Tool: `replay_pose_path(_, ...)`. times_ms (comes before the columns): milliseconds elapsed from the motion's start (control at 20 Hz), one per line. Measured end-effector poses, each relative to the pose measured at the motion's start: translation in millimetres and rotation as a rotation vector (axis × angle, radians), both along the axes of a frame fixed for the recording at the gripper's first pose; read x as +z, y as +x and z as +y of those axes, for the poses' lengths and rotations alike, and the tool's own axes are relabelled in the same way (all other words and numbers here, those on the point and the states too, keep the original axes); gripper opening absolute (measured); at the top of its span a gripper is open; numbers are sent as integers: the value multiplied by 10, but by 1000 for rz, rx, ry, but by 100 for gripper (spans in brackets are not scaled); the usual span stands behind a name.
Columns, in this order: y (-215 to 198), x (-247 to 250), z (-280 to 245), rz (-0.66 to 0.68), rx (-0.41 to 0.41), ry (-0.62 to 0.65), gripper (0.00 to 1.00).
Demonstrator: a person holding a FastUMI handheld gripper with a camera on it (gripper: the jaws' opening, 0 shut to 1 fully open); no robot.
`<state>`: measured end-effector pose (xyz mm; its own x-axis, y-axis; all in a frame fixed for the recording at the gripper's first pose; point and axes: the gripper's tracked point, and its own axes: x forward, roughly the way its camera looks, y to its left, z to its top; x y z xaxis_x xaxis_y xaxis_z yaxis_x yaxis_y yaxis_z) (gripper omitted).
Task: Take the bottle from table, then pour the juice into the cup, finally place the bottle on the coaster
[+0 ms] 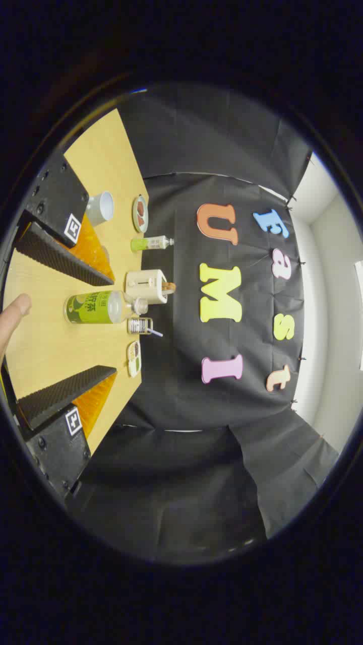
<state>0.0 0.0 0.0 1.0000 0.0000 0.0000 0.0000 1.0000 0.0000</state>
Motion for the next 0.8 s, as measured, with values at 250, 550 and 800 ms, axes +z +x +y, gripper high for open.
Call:
replay_pose_path(250, 81, -53, 11, 16, 11, 4, 100)
replay_pose_path(550, 108, -68, 3, 14, 14, 12, 100)
replay_pose_path(800, 188, -115, 72, 21, 21, -4, 100)
